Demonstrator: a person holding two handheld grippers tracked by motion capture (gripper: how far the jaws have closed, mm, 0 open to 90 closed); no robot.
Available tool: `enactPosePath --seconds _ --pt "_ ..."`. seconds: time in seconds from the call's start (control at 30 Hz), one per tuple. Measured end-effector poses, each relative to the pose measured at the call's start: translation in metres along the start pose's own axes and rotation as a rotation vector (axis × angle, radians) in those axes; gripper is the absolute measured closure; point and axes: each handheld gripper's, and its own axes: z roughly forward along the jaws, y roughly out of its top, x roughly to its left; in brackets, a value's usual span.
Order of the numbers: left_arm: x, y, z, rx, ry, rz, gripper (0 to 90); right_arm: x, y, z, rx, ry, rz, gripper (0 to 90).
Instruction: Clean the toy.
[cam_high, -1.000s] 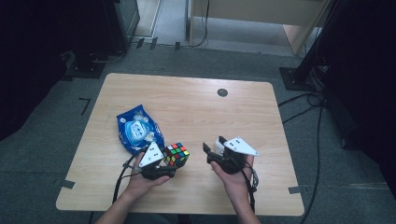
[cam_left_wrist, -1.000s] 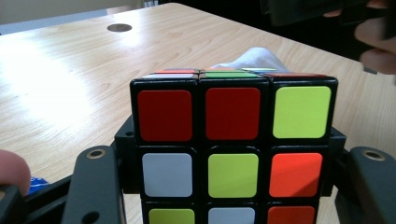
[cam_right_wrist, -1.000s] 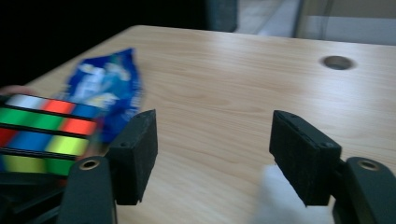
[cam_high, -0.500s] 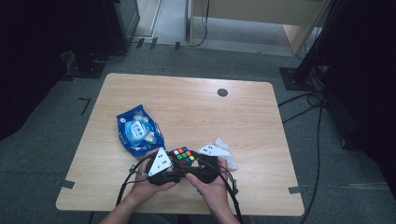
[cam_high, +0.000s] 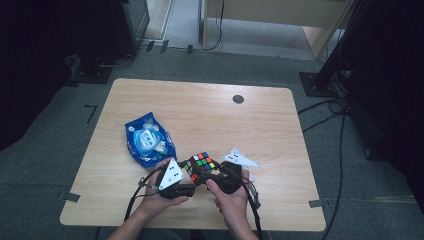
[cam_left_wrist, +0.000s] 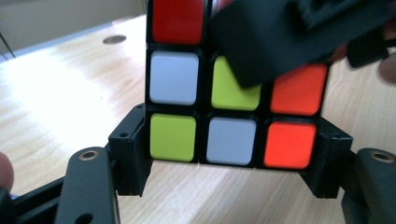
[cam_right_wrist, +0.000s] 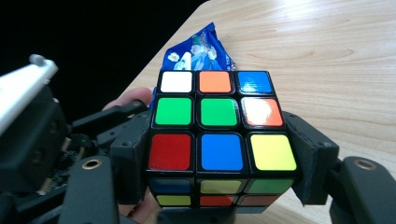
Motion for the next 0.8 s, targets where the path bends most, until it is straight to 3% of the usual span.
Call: enactPosePath --seconds 0.17,0.57,0.8 --pt "0.0 -0.001 0.0 0.0 -0.001 0.003 32.2 -0.001 -0.002 0.002 0.002 0.008 0.009 34.4" --pt "0.001 -0.001 -0.002 -0.019 -0.008 -0.007 33.9 0.002 -0.003 0.004 0.011 0.013 -0.022 34.3" --pt "0.012 -0.002 -0.005 -0.013 -0.016 -0.054 34.0 -0.002 0.003 0.001 0.016 0.039 -0.06 27.7"
